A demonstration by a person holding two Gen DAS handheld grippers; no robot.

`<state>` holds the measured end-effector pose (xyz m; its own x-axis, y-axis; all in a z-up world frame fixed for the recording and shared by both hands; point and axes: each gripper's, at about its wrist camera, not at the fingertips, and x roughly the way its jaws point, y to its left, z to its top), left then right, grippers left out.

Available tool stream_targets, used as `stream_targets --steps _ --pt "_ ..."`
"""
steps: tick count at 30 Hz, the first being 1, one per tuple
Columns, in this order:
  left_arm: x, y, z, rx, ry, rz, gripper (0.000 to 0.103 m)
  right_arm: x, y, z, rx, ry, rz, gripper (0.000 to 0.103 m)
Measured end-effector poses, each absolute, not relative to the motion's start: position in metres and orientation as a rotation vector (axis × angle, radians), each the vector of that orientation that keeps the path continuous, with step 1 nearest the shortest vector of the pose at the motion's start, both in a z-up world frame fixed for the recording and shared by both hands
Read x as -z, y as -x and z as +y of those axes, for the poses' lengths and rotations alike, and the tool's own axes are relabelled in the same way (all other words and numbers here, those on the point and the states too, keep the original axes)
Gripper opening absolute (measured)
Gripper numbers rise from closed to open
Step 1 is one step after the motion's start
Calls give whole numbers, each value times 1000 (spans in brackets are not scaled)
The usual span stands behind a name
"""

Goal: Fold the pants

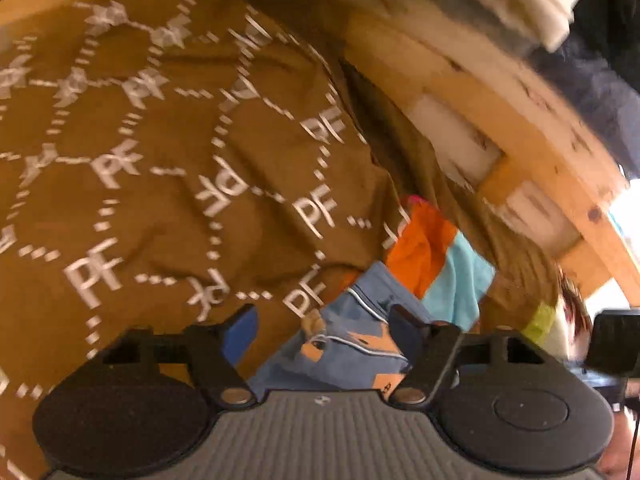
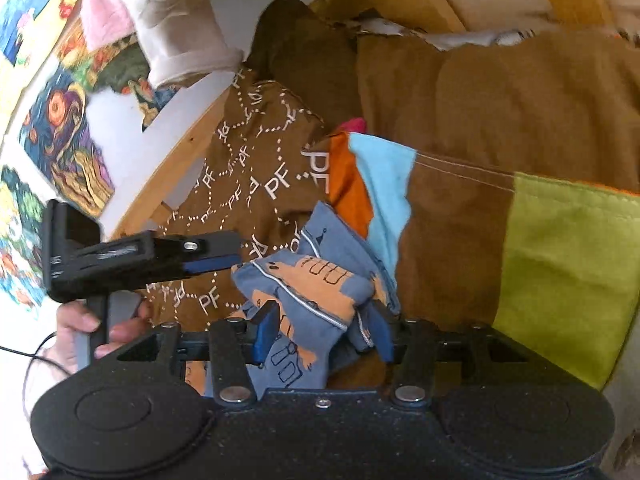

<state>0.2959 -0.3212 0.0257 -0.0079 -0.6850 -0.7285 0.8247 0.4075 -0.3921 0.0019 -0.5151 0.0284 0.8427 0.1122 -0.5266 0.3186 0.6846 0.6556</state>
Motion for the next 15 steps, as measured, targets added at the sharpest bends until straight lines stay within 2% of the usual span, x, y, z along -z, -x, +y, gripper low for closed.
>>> stream_targets --steps 3,4,6,7,11,15 --pt "-15 -301 -334 1219 -188 1151 52 -26 -3 -522 119 -863 576 50" --pt "-13 -301 -336 1225 -169 1184 40 -24 -4 -524 111 -873 575 50" --pt "-13 -300 -340 1224 -159 1187 31 -19 -7 -529 102 -918 561 46" --pt "-15 -298 -342 1227 -168 1170 16 -17 -7 -531 105 -941 552 38" --pt "-30 -283 -350 1261 -225 1036 14 -13 -2 -531 150 -930 529 9" --pt "-45 -260 -366 1310 -319 891 13 -27 17 -518 199 -826 442 7"
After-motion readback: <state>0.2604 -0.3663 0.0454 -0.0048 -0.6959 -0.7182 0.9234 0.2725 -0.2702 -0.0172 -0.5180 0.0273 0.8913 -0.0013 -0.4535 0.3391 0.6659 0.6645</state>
